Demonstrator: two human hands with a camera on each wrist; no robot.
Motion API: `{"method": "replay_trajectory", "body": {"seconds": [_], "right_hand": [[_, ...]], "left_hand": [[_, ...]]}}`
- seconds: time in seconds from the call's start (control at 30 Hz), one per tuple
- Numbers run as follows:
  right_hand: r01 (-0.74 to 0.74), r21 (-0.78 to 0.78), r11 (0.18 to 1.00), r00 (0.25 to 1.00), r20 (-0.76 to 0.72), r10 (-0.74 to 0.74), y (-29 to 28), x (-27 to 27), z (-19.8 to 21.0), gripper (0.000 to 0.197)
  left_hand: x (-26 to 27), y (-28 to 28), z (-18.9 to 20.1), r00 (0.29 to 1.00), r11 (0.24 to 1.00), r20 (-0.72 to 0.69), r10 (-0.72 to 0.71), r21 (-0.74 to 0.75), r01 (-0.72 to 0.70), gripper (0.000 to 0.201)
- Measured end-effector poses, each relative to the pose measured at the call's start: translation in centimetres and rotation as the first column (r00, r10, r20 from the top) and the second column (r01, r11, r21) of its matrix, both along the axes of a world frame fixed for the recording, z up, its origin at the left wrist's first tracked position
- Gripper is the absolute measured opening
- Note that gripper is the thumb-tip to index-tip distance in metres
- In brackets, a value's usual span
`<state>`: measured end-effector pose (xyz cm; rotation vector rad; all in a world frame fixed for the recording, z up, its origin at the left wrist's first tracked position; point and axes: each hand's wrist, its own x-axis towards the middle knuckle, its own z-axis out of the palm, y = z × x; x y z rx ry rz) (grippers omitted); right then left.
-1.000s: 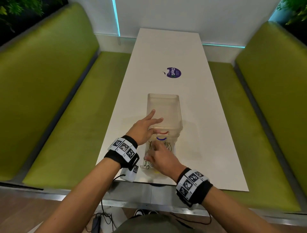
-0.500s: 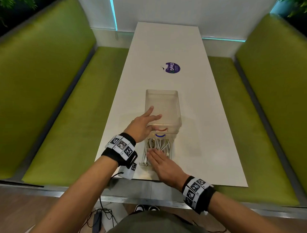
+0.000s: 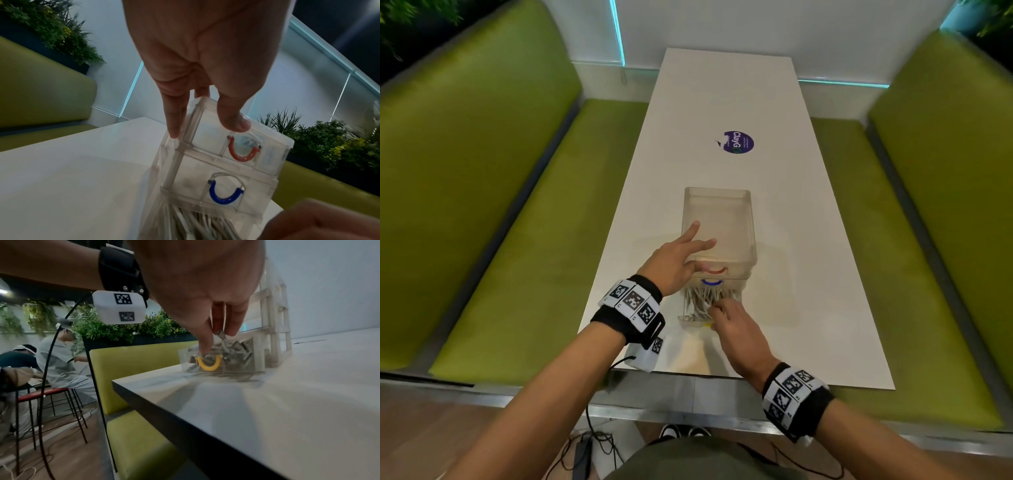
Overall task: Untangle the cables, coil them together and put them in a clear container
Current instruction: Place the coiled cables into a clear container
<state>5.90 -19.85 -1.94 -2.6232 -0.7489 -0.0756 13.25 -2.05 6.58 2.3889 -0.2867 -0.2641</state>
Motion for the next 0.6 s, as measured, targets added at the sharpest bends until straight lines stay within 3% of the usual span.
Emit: {"method": "replay_trajectory", "body": {"seconds": [0.13, 0.23, 0.33, 0.4, 0.47, 0.6], "right_hand": [[-0.043, -0.063, 0.997, 0.999, -0.035, 0.040, -0.1, 1.3, -0.2, 0.030], [0.021, -0.084, 0.996, 0.999, -0.024, -0.023, 0.5, 2.7, 0.3, 0.037], [0.047, -0.095, 0.994, 0.998, 0.052, -0.043, 0.8, 2.3, 0.2, 0.028], [0.069, -0.091, 0.993, 0.997, 0.035, -0.066, 0.3, 1.6, -0.3, 0.019], [0.072, -0.115, 0.991, 0.997, 0.022, -0.070, -0.4, 1.4, -0.9, 0.022], [0.128, -0.005, 0.992, 0.990, -0.060, -0.129, -0.3, 2.5, -1.0, 0.029]], "left_hand": [[0.2, 0.1, -0.3, 1.000, 1.000, 0.014, -0.004, 0.002, 0.004, 0.051], [0.2, 0.0, -0.1, 1.000, 1.000, 0.023, -0.003, 0.003, 0.003, 0.048], [0.2, 0.0, -0.1, 1.000, 1.000, 0.018, -0.006, 0.007, 0.006, 0.046], [0.3, 0.1, -0.2, 1.000, 1.000, 0.025, -0.008, 0.010, 0.008, 0.046], [0.3, 0.1, -0.3, 1.000, 1.000, 0.022, -0.005, 0.003, 0.005, 0.046], [0.3, 0.2, -0.4, 1.000, 1.000, 0.024, 0.000, -0.009, 0.000, 0.046]]}}
